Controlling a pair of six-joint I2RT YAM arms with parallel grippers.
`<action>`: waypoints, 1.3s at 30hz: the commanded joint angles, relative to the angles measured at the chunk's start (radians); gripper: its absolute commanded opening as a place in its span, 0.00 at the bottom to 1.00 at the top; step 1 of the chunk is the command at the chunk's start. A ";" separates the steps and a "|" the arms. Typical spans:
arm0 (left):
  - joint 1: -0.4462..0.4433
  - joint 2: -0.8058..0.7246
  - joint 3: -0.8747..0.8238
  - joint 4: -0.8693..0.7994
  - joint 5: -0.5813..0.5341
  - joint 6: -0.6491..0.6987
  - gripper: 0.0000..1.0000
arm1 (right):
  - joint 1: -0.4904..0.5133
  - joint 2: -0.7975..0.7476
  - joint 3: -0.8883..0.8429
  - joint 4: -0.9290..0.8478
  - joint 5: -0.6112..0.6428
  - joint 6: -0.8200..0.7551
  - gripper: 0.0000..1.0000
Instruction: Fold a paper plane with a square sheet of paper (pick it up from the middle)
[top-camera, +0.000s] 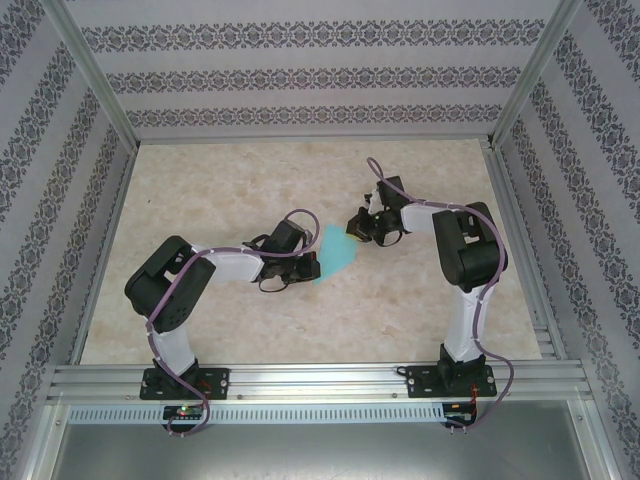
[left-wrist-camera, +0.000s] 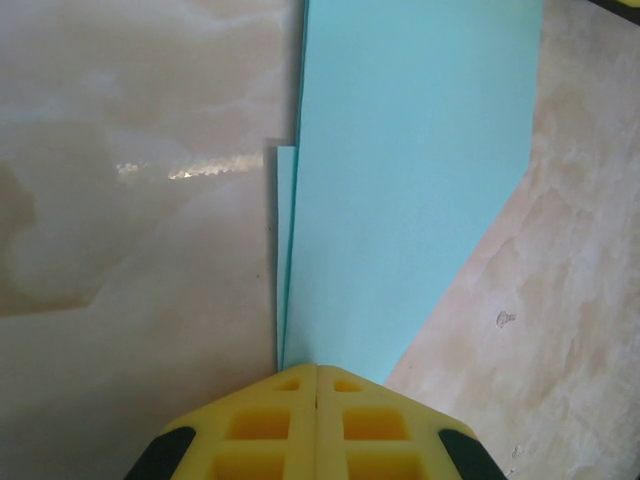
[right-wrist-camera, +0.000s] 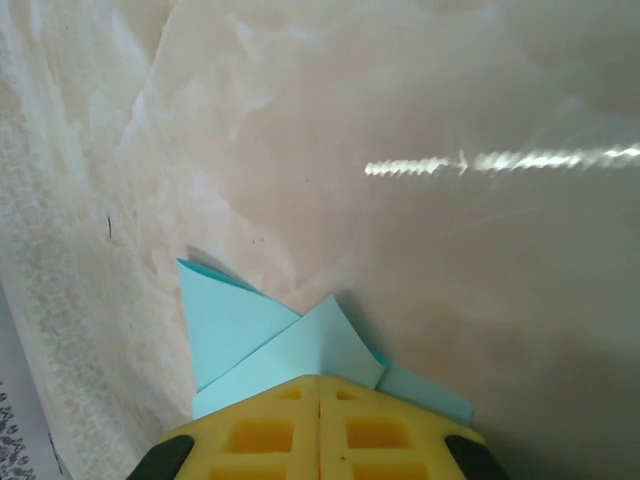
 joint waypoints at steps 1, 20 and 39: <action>-0.013 0.020 -0.065 -0.228 0.009 0.022 0.00 | -0.066 0.046 0.044 -0.002 0.217 -0.016 0.07; -0.013 0.021 -0.018 -0.217 -0.003 0.022 0.00 | 0.055 -0.288 -0.122 0.044 0.159 0.027 0.07; -0.013 0.022 -0.009 -0.205 -0.008 0.022 0.00 | 0.284 -0.182 -0.222 0.244 0.131 0.173 0.07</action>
